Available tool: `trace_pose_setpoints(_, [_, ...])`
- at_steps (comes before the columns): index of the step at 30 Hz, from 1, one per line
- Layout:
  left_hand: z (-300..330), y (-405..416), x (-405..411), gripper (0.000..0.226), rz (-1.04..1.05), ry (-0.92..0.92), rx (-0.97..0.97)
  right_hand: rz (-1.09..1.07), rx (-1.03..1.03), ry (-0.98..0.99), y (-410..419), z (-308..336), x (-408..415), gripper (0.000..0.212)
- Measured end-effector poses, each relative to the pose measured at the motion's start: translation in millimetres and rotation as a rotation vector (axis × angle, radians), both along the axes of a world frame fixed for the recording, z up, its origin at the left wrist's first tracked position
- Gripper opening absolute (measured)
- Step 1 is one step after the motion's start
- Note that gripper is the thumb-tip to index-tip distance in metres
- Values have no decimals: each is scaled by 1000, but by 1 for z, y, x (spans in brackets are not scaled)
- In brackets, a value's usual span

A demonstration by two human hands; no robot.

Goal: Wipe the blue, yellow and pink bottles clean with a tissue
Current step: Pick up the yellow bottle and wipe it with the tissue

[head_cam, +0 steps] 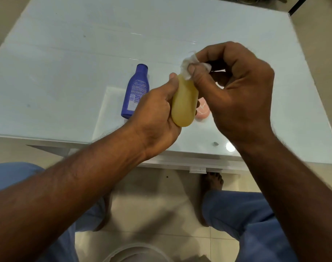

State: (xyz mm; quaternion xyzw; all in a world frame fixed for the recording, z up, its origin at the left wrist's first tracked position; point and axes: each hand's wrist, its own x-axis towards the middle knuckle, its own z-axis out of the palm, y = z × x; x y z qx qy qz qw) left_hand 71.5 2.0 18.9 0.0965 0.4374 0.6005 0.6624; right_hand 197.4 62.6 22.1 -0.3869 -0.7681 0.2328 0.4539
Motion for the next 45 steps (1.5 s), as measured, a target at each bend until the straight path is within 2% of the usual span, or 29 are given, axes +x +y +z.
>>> trace_pose_setpoints(4, [-2, 4, -1, 25, 15, -50, -27, -11, 9, -23, 2, -1, 2, 10])
trace_pose_setpoints(5, [-4, 6, -4, 26, 26, -66, -25, -9, 8, -26, 2, -1, 2, 10])
trace_pose_setpoints(9, [-9, 12, -17, 62, 28, -147, 15, 9, -70, -43, 1, -2, 4, 11])
trace_pose_setpoints(14, [-7, 15, -29, 59, 76, -104, 20, 142, -246, -66, -4, -2, 6, 9])
trace_pose_setpoints(18, [-3, 16, -30, 58, 86, -69, 40, 244, -300, -101, -10, 1, 3, 7])
trace_pose_setpoints(21, [0, 16, -29, 56, 18, -21, 95, 130, -324, 12, -8, 3, 1, 4])
trace_pose_setpoints(24, [0, 13, -28, 49, -45, 96, 51, 48, -507, 184, -3, 6, 1, 4])
trace_pose_setpoints(26, [-4, 13, -29, 60, -35, 68, 6, 0, -664, 286, -2, 7, 1, 6])
trace_pose_setpoints(28, [-6, 13, -31, 85, -10, 1, 0, -43, -728, 316, -2, 7, 1, 7])
trace_pose_setpoints(29, [-5, 13, -31, 91, -5, -27, 0, -54, -731, 319, -1, 6, 1, 7])
trace_pose_setpoints(30, [-3, 13, -31, 87, -14, -40, 11, -63, -724, 318, -1, 6, 1, 8])
trace_pose_setpoints(33, [2, 11, -31, 54, -71, -55, 3, -81, -679, 298, 1, 6, 2, 11])
trace_pose_setpoints(37, [0, 12, -33, 63, -99, -173, -16, -86, -571, 277, 3, 3, 4, 18])
trace_pose_setpoints(39, [-3, 13, -34, 64, -102, -207, -12, -89, -504, 249, 3, 3, 5, 14])
trace_pose_setpoints(42, [-3, 12, -32, 52, -84, -228, -17, -74, -433, 175, 1, 3, 4, 5])
trace_pose_setpoints(45, [-5, 12, -31, 42, -79, -219, -17, -31, -377, 115, 1, 0, 4, 7])
